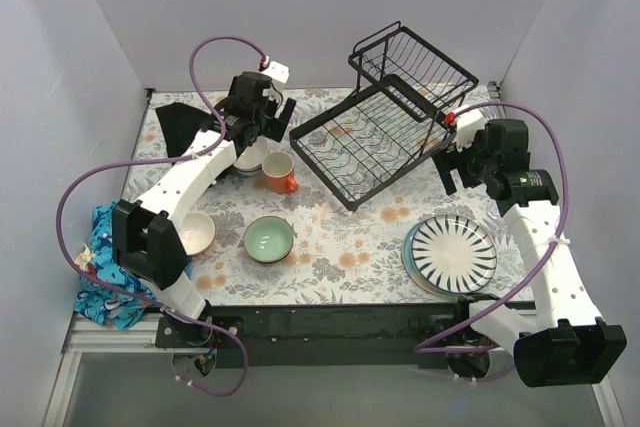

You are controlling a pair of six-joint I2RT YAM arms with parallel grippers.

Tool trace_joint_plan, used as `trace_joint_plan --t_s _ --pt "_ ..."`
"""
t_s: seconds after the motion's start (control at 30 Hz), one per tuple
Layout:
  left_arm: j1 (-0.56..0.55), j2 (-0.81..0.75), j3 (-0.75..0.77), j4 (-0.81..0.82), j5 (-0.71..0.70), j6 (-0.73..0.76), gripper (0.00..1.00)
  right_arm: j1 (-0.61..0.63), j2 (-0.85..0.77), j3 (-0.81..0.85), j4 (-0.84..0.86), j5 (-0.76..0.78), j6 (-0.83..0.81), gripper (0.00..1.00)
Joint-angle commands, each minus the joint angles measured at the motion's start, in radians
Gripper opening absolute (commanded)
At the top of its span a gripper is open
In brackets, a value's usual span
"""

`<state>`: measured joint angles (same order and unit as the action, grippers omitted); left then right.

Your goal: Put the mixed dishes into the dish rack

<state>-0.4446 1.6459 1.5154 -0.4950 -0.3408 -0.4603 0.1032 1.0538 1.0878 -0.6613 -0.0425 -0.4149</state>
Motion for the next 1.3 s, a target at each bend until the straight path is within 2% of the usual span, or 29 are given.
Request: trace_joint_plan --t_s 0.0,0.03,0.07,0.1,0.13,0.17,0.3,0.47,0.6,0.8,0.93,1.1,1.27 --pt "0.053 -0.012 0.117 -0.114 0.110 -0.084 0.98 0.003 -0.002 0.078 -0.018 -0.093 0.024 0.98" --pt "0.076 -0.011 0.133 -0.125 0.132 -0.087 0.98 0.003 -0.003 0.080 -0.017 -0.155 -0.058 0.98" --pt "0.087 -0.024 0.128 -0.141 0.172 -0.089 0.98 0.003 -0.005 0.081 -0.015 -0.289 -0.094 0.98" --pt "0.110 -0.040 0.106 -0.140 0.222 -0.077 0.98 0.006 -0.005 0.080 -0.015 -0.359 -0.123 0.98" --pt "0.113 -0.055 0.077 -0.136 0.314 -0.049 0.98 0.015 -0.002 0.080 -0.006 -0.419 -0.139 0.98" --pt "0.115 -0.078 0.031 -0.137 0.331 -0.040 0.98 0.038 0.008 0.081 0.015 -0.430 -0.106 0.98" --pt "0.148 -0.100 0.002 -0.165 0.330 -0.122 0.98 0.263 0.161 0.170 0.005 -0.336 -0.048 0.98" --pt "0.164 -0.165 -0.023 -0.145 0.212 -0.242 0.98 0.361 0.317 0.317 0.038 -0.330 0.025 0.96" --pt "0.167 -0.198 -0.049 -0.113 0.142 -0.222 0.98 0.443 0.487 0.423 0.042 -0.293 0.053 0.95" --pt "0.168 -0.179 -0.029 -0.108 0.135 -0.215 0.98 0.475 0.667 0.529 0.075 -0.277 0.131 0.96" --pt "0.220 -0.132 -0.003 -0.152 0.169 -0.207 0.98 0.475 0.794 0.625 0.080 -0.244 0.136 0.95" --pt "0.238 -0.165 -0.070 -0.110 0.172 -0.193 0.98 0.484 0.934 0.707 0.025 -0.292 0.093 0.88" --pt "0.239 -0.205 -0.147 -0.085 0.141 -0.204 0.98 0.504 1.005 0.745 -0.011 -0.284 0.096 0.81"
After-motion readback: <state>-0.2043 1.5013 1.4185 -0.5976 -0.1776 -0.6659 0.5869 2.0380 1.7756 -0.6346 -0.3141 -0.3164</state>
